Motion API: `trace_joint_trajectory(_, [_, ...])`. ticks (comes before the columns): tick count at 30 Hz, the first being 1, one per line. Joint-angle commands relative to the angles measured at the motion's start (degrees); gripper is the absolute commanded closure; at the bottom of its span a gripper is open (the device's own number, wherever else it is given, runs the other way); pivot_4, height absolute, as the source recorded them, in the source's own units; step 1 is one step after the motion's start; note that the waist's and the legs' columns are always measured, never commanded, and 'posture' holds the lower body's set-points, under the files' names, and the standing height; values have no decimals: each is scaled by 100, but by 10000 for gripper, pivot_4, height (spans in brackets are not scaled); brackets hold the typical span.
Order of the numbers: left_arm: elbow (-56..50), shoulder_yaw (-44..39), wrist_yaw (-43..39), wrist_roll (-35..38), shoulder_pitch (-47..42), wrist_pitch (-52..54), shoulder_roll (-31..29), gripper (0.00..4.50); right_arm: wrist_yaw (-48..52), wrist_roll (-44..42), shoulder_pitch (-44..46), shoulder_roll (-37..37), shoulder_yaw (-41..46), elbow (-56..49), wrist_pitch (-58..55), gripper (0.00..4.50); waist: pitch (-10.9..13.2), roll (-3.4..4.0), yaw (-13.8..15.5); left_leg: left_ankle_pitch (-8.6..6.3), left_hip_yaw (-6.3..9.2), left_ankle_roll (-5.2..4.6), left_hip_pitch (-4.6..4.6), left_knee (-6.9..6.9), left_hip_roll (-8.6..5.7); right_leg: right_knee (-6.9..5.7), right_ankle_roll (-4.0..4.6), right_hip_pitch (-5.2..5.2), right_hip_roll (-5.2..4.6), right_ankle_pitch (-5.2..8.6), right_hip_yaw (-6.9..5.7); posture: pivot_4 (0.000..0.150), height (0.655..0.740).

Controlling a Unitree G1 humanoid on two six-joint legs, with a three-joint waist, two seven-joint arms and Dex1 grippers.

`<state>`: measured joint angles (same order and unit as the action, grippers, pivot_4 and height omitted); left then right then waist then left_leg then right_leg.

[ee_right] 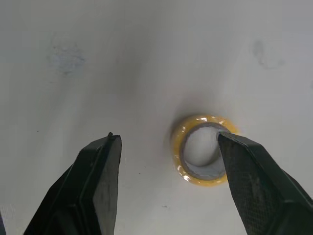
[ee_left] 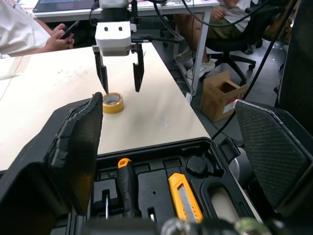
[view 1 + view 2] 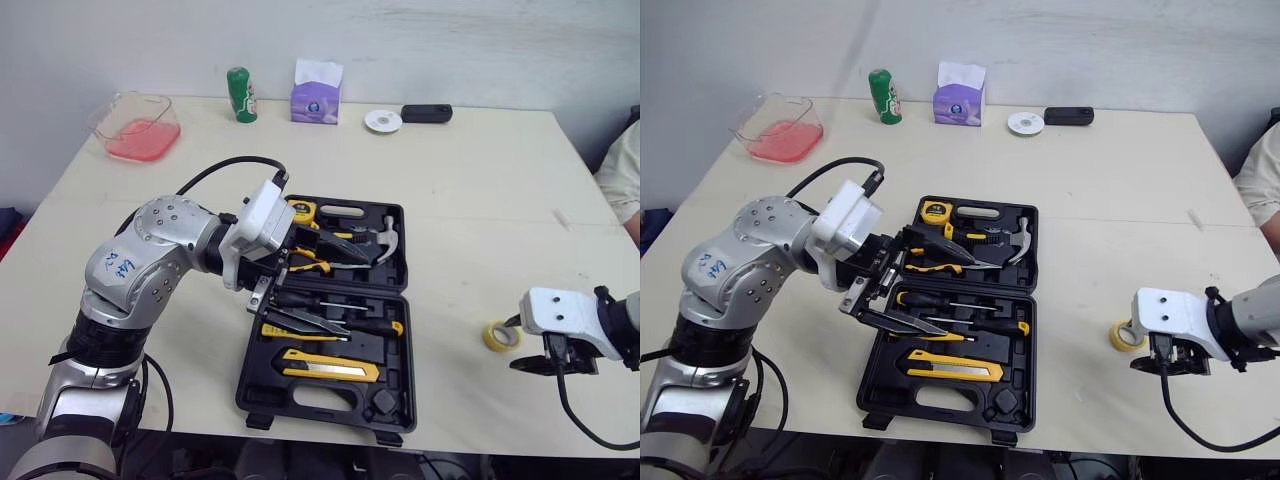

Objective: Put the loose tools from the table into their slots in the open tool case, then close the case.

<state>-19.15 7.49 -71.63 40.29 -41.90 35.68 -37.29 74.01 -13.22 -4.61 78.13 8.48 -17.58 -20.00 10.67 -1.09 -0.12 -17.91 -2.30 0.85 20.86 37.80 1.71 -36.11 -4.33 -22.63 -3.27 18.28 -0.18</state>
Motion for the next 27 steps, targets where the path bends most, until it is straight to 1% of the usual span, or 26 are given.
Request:
trace_joint_trajectory(1, [-150, -91, 20, 67, 19, -47, 21, 0, -9, 133, 65, -22, -14, 80, 45, 12771, 0, 0, 0, -1, 0, -1, 3, 5, 0, 0, -1, 0, 0, -1, 0, 1500, 7244])
trace_joint_trajectory(4, [-197, -88, 79, 92, 42, -32, 73, 0, -10, 184, 164, -50, -118, 151, 97, 12771, 0, 0, 1, -2, 4, -3, 18, 18, -1, 0, -7, -4, -3, -4, -3, 1500, 7244])
trace_joint_trajectory(12, [-267, -71, 147, 116, 61, 6, 138, 0, -145, 670, 547, -208, -758, 538, 312, 12771, 0, 0, -3, -2, 4, -4, 21, 25, -3, -3, -10, -6, -3, -5, -3, 1500, 7244])
trace_joint_trajectory(20, [-194, -39, 138, 19, 53, -64, 137, 0, -182, 902, 850, -420, -1082, 705, 478, 12771, 0, 1, -3, -2, 3, -4, 20, 29, -3, -12, -9, -9, -4, -5, -1, 1500, 7244])
trace_joint_trajectory(23, [-177, -33, 136, 2, 56, -79, 133, 0, -249, 974, 901, -495, -1101, 733, 494, 20943, 0, 1, 0, -2, 3, -4, 21, 30, -3, -13, -9, -9, -4, -5, -2, 1500, 7244])
trace_joint_trajectory(27, [-125, -6, 110, -86, 111, -169, 116, 0, -228, 741, 817, -478, -782, 416, 464, 41325, 0, 1, -2, -2, 3, -4, 21, 32, -4, -16, -9, -9, -5, -5, -2, 1500, 7244])
